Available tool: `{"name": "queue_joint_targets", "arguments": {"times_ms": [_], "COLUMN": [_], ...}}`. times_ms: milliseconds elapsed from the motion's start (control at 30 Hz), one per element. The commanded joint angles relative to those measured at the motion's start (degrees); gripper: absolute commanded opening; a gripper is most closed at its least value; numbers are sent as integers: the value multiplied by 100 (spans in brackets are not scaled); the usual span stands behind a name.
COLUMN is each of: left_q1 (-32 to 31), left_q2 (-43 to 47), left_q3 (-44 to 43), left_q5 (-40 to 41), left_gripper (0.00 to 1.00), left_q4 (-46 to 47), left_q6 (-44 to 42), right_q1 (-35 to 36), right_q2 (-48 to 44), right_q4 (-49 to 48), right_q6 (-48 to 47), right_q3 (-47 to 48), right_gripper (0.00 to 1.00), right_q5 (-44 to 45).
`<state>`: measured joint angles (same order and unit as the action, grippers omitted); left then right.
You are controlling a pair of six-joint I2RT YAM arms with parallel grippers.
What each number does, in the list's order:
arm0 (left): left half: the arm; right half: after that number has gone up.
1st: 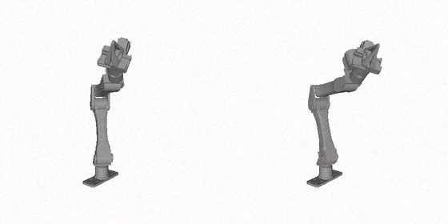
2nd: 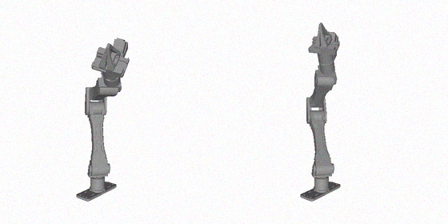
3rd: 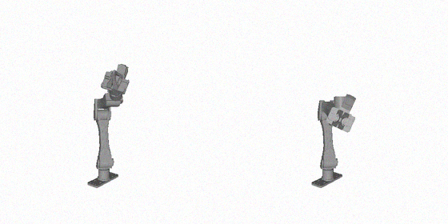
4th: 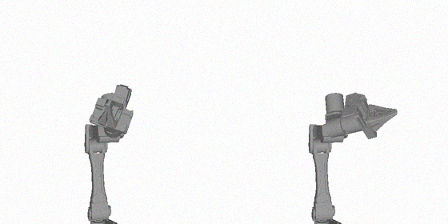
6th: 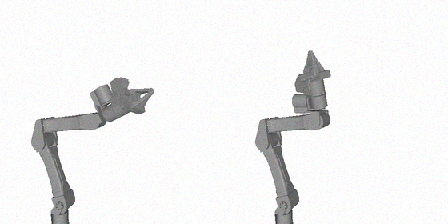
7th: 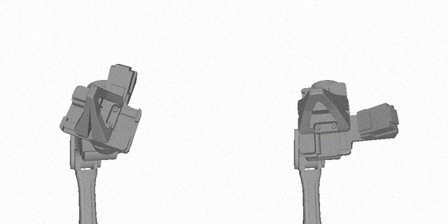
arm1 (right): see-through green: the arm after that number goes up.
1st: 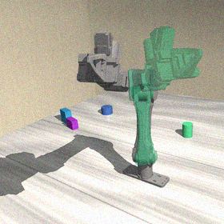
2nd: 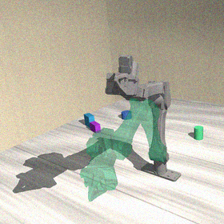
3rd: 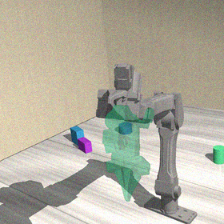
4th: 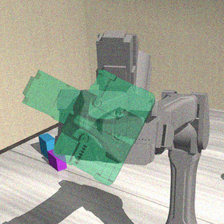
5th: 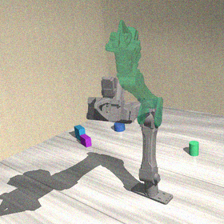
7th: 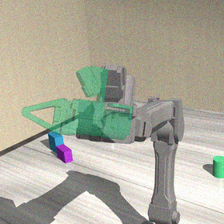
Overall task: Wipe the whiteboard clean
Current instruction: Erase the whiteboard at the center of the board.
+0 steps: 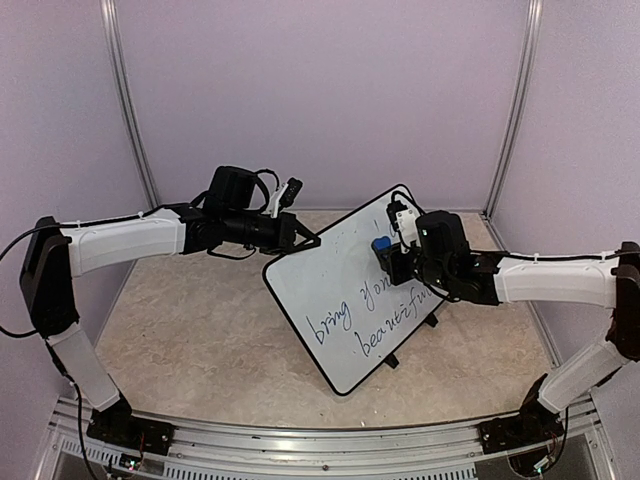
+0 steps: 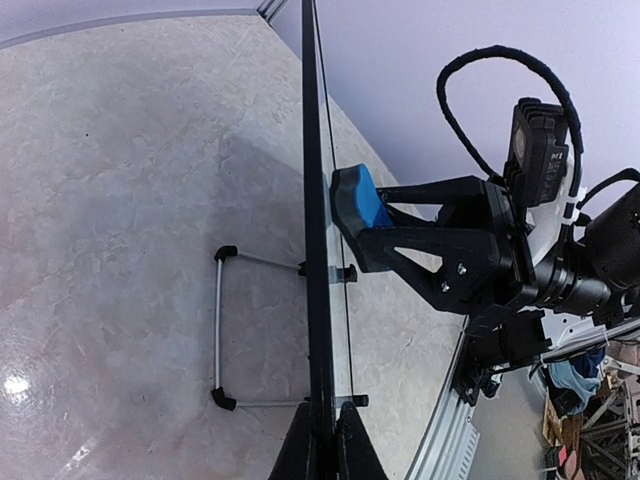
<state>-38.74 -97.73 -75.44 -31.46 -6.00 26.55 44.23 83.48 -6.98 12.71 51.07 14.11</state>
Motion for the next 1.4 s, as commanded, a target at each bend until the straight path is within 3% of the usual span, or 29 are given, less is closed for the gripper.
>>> {"name": "queue_joint_targets", "arguments": {"times_ms": [0,467,767,1200,1367], "left_q1": [-134,-160,-187,-186,-179], "left_q2": [279,257,255,281,290], "left_q3": [29,38,31,29,29], "left_q5": [-574,-570,-545,-557,-563], "left_gripper": [0,0,0,0,0], "left_q4": [231,255,233,223,222], "left_q6": [-440,-422,-440,-454,-456], "right_q1": [111,131,66,-328,-342], "right_q2": [167,-571,-194,368,493], "right_q4": [228,394,353,285,297], "right_q6": [-42,325,-197,-829,-773], "right_q3": [-32,-996,-251,997,1062], "right_gripper": [26,26,27,27,27], "right_q5": [-137,101,474,357,171]}}
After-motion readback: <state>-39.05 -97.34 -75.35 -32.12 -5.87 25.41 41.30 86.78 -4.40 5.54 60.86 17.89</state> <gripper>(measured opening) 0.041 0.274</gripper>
